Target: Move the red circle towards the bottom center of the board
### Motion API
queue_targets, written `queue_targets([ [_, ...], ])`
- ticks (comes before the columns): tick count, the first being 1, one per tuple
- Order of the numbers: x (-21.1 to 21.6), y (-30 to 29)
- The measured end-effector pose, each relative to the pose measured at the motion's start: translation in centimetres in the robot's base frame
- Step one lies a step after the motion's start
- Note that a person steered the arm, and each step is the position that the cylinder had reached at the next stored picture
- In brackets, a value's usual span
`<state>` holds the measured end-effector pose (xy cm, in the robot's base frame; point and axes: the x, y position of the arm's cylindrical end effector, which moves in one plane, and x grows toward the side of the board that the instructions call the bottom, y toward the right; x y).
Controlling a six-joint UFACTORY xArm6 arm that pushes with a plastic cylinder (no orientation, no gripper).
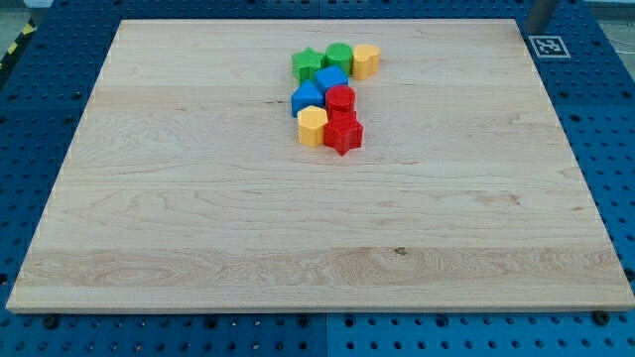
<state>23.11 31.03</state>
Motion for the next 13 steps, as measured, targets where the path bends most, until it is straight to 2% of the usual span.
queue_targets([
  [2, 6.5, -3.7],
  [4, 6.5, -10.4],
  [5, 6.6, -11.7],
  [10, 8.2, -11.7],
  [12, 8.2, -16.4],
  [13, 8.2, -16.5],
])
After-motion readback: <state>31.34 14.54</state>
